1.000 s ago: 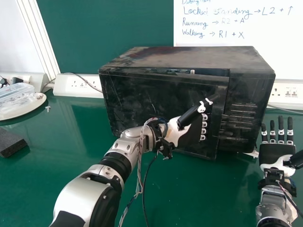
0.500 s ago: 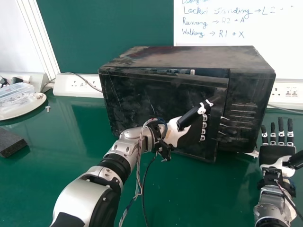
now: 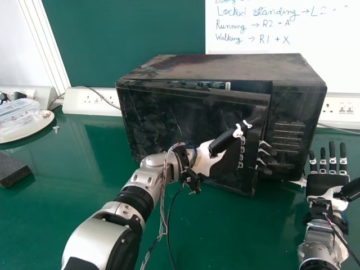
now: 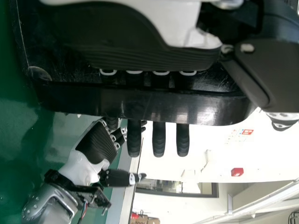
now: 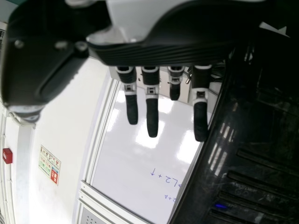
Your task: Open the door of oven
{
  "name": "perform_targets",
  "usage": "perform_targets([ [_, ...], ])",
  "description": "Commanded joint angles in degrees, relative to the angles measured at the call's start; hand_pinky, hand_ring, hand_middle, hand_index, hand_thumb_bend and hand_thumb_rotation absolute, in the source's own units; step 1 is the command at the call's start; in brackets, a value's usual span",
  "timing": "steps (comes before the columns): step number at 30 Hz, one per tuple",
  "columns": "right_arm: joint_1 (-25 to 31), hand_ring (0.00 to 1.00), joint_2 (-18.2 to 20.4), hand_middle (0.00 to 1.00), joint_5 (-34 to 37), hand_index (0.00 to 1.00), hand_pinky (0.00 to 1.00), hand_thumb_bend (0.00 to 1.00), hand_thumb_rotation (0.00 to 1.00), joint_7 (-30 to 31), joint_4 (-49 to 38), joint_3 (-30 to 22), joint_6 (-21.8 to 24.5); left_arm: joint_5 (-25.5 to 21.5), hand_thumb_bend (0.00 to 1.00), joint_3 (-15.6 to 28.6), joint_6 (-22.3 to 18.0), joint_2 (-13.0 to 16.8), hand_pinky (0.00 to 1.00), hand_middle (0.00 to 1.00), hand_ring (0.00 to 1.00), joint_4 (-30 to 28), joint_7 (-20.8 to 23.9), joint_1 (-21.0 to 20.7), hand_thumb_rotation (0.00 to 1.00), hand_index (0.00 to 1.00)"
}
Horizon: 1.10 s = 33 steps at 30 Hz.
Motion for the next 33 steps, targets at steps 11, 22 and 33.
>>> perform_targets([
  [11,1.51,0.41,1.26,0.51,-0.35,0.5,0.39,1.0,0.96,-0.85,-1.32,0.93,0.72,-4.73,0.79,2.45,2.1,1.74,0.31,0.54,0.41,-4.21,1.22,2.41,0.65,0.73],
  [22,1.58,0.4,1.12,0.49,-0.33,0.48,0.37,1.0,0.96,-1.24,-1.58,0.82,1.35,-8.63,0.74,3.98,5.92,2.71,0.24,0.46,0.33,-7.81,0.8,5.35,0.6,0.68],
  [33,1.33,0.39,0.81,0.49,-0.69,0.49,0.36,1.0,0.96,-1.64,-1.19,0.93,1.1,-9.9,0.75,2.16,10.95,3.2,0.23,0.42,0.3,-20.45,-4.14,12.7,0.61,0.65],
])
